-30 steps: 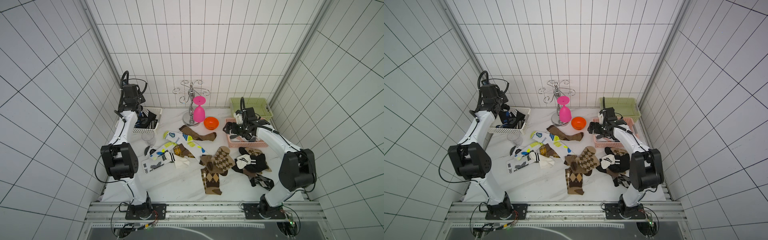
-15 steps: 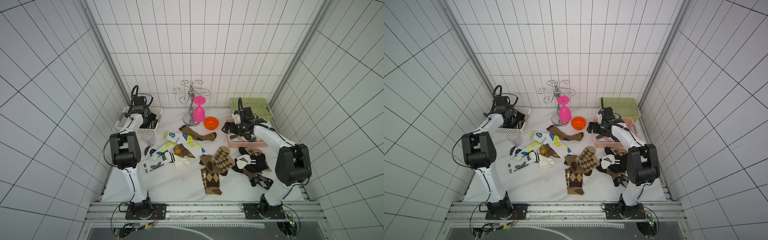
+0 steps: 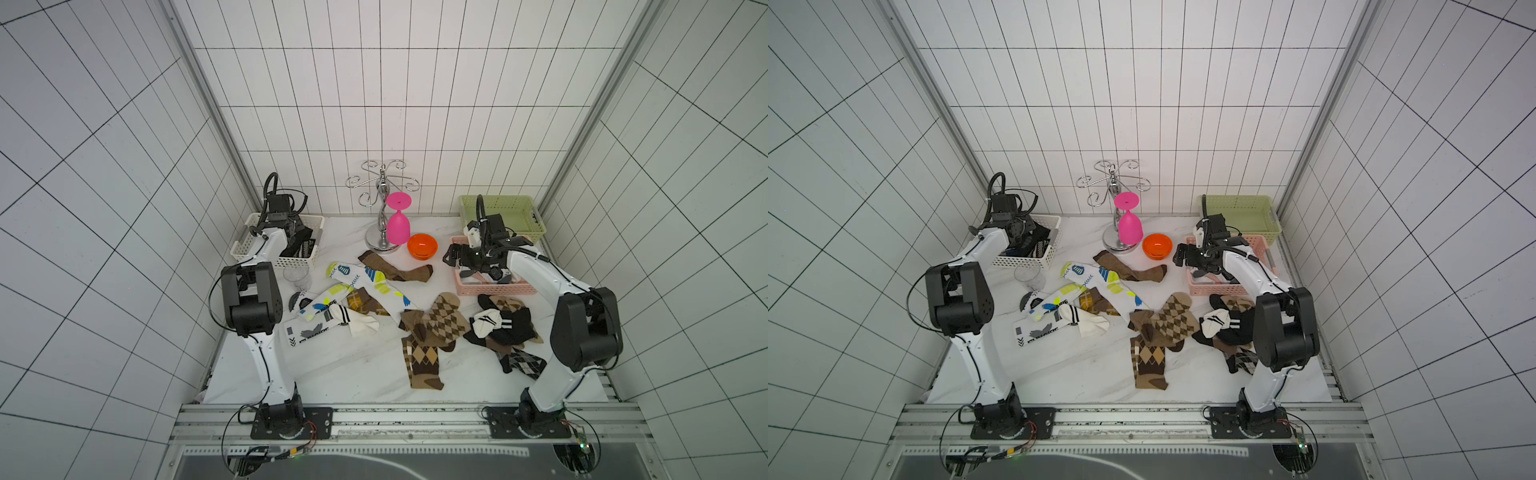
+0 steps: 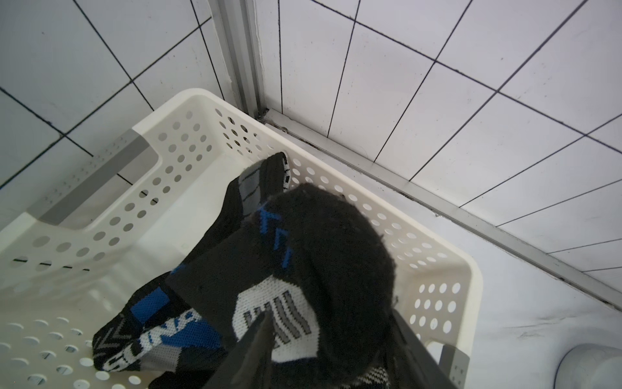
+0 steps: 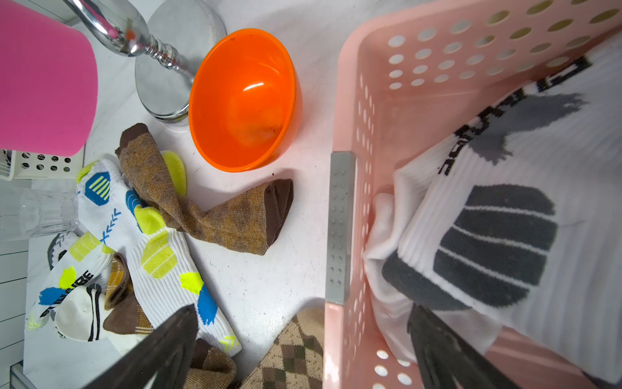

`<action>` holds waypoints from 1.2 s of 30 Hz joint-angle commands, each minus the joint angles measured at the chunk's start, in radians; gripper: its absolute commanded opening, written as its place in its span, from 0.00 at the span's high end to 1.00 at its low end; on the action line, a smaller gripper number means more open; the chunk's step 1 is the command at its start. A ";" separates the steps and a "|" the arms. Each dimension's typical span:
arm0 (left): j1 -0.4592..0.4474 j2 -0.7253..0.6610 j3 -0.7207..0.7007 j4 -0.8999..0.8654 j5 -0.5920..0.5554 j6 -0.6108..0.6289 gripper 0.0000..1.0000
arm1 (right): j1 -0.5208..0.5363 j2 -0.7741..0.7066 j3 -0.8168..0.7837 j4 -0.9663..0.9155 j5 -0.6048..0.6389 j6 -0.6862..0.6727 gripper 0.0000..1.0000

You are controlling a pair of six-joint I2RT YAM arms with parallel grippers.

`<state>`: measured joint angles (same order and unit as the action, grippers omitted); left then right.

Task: Sort the socks into the basket by color
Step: Place the sock in the bin, then pick up the sock at the center of the board.

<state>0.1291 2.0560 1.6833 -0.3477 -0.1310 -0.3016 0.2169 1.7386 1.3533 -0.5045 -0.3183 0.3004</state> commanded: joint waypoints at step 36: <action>-0.243 -0.669 -0.373 -0.014 0.136 -0.004 0.32 | 0.243 -0.128 -0.098 0.082 0.019 -0.080 0.42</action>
<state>-0.1055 1.4403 1.3510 -0.3443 -0.0139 -0.2913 0.4088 1.6337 1.3201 -0.4473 -0.2951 0.2588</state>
